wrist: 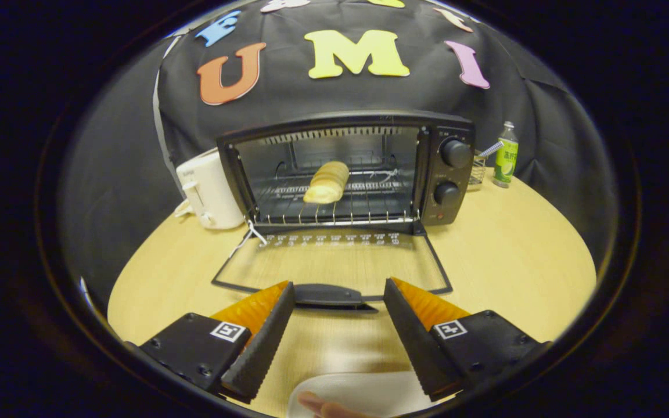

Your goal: Open the toaster oven, put the food inside, and close the toaster oven door.

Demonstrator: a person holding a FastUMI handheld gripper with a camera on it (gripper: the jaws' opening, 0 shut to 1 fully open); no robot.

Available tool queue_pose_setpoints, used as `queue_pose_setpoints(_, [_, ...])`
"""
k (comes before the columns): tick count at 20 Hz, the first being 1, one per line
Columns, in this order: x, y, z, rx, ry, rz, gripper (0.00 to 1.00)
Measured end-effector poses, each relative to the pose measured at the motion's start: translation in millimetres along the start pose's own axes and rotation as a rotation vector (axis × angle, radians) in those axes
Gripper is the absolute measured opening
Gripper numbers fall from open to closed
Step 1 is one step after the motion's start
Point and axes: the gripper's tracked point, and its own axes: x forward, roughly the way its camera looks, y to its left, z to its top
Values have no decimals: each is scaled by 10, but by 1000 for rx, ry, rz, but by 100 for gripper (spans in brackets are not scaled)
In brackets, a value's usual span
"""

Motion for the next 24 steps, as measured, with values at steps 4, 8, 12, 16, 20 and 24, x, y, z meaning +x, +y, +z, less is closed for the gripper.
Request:
queue_pose_setpoints(4, [-83,164,-241,-7,68,20,100])
queue_pose_setpoints(8, [39,153,-389,-26,114,-26,100])
queue_pose_setpoints(12, [91,171,-335,-40,97,-68,100])
queue_pose_setpoints(16, [83,186,-295,-29,89,-89,100])
queue_pose_setpoints(20, [62,191,-270,12,69,-70,100])
queue_pose_setpoints(24, [-64,199,-65,14,-19,-72,100])
